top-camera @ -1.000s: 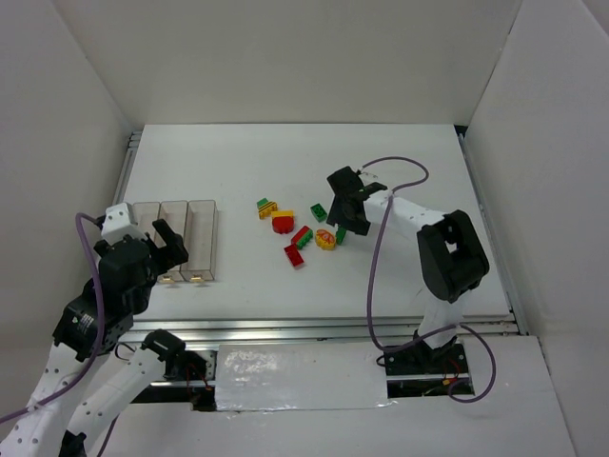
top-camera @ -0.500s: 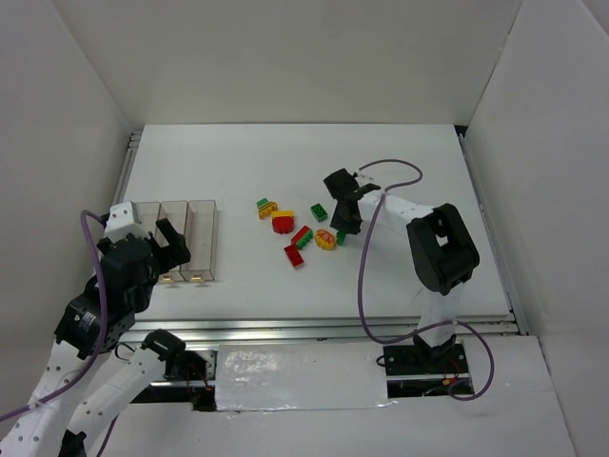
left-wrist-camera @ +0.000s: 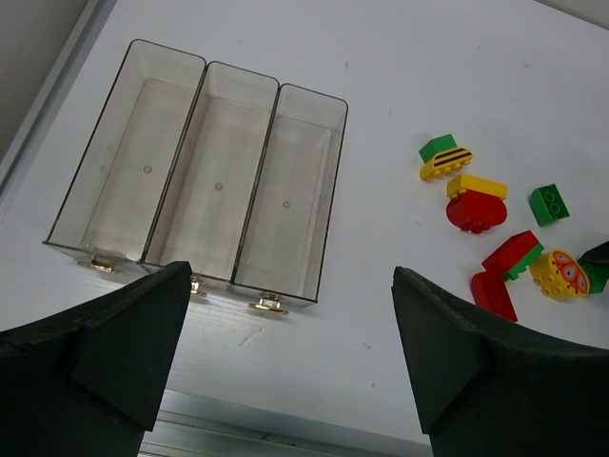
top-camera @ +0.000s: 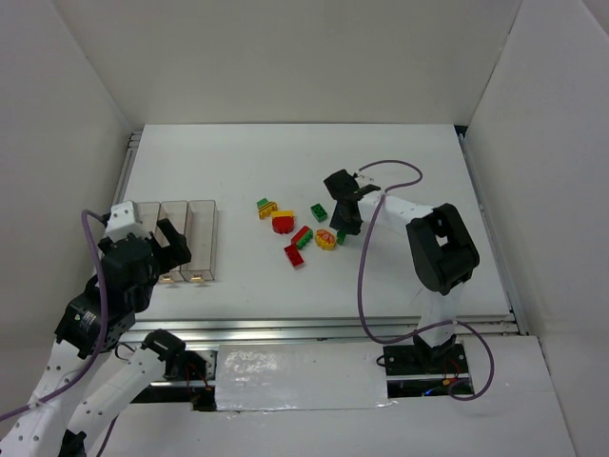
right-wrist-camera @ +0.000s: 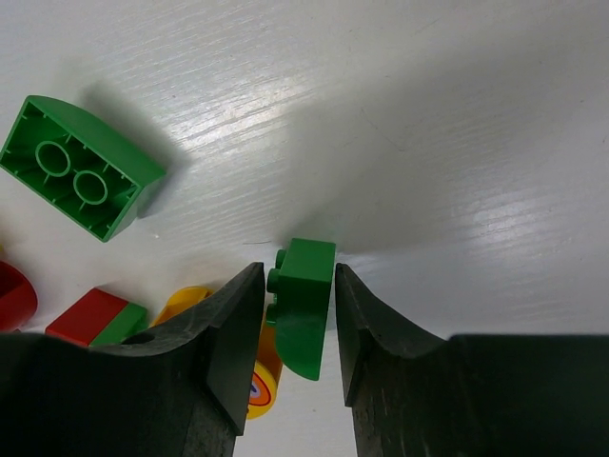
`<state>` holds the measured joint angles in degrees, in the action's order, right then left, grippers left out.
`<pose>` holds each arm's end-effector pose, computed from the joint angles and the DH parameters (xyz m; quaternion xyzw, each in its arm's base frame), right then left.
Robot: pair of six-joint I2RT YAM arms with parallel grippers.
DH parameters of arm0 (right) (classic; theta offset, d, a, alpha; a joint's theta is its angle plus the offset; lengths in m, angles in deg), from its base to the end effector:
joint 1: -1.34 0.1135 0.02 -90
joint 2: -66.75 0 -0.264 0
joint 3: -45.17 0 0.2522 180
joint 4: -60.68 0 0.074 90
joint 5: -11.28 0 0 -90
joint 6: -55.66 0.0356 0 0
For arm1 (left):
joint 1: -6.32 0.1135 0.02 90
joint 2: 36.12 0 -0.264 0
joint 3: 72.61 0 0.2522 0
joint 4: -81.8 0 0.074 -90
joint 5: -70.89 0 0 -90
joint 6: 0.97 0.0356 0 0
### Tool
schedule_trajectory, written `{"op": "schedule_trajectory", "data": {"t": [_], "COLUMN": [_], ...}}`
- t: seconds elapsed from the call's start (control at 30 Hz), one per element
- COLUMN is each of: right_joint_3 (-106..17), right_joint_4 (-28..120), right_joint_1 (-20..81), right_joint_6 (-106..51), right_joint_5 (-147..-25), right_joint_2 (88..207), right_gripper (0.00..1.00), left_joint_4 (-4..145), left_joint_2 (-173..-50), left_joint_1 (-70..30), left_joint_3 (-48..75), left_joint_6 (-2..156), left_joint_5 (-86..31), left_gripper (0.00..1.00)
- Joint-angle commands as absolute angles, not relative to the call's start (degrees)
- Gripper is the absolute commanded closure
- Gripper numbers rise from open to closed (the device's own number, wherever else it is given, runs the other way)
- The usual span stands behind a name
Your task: Sort the legos into containers by color
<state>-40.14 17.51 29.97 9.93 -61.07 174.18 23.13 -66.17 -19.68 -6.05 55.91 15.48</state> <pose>0.3368 0.1716 0.1724 0.1639 0.9518 0.0051 0.2591 0.0896 -0.0212 0.3568 -0.2148 0.7805 -0.0483 0.5852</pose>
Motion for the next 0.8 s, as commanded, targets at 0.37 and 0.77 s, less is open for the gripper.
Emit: {"op": "schedule_trajectory", "data": {"t": [0.37, 0.77], "right_joint_3": [-36.98, -32.93], "right_joint_4": [18.97, 17.92], "right_joint_1": [29.29, 46.33], "right_joint_6": [9.43, 16.0], "right_joint_5": [-57.01, -52.98], "right_joint_2": [168.97, 137.61], "right_gripper": [1.0, 1.0], "left_joint_4": [24.97, 57.62], "left_joint_2": [-66.89, -73.3], "left_joint_1": [-19.35, -19.69], "left_joint_3": [-5.59, -14.1], "left_joint_6": [57.04, 41.32], "left_joint_5": [15.26, -34.37], "left_gripper": [0.0, 0.03]}}
